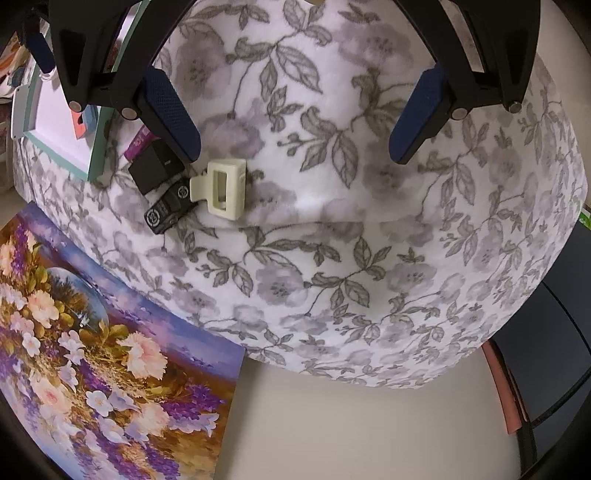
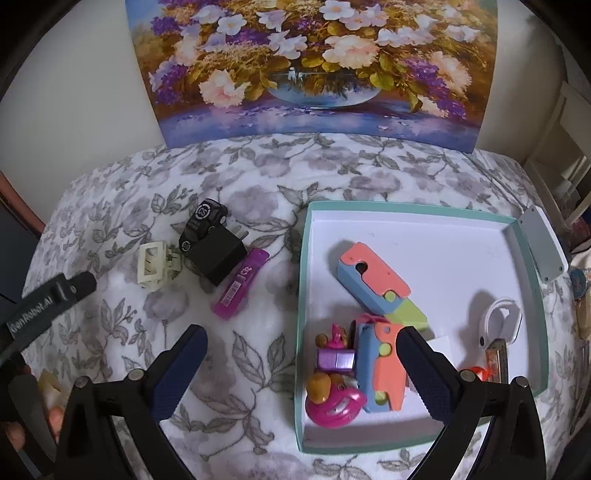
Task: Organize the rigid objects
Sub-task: 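Grasp the cream hair clip with the left gripper while the right gripper grasps the pink lighter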
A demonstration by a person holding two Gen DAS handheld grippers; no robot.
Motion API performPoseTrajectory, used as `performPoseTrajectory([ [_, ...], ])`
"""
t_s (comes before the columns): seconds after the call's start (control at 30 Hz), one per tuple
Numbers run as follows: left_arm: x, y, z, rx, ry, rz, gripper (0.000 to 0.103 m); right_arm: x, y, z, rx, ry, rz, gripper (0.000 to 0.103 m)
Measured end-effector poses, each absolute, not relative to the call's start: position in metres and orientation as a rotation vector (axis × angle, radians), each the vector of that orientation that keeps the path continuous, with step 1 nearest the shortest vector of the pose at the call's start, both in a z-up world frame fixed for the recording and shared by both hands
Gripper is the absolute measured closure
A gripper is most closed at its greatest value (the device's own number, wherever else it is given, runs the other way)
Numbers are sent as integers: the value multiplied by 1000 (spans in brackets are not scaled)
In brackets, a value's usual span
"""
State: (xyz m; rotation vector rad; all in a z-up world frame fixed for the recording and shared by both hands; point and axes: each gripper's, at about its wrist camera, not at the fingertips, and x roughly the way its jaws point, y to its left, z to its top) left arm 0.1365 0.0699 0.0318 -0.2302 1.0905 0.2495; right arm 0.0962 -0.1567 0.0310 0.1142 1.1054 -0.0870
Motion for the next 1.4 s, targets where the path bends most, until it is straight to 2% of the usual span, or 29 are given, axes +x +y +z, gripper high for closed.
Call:
performPoseTrajectory([
  [0.63, 180, 77, -10, -274, 1124, 207, 1, 149, -127, 3, 144, 1046, -22, 2],
  [0.7, 183, 77, -12, -292, 1119, 200, 1, 153, -121, -2, 127, 1047, -4, 5],
  [0.97, 191, 58, -18, -266, 1111, 123, 1, 162, -109, -25, 107, 1083, 28, 29],
  [1.4, 201, 34, -38, -159, 1128, 107, 2, 162, -101, -50, 74, 1126, 36, 56],
])
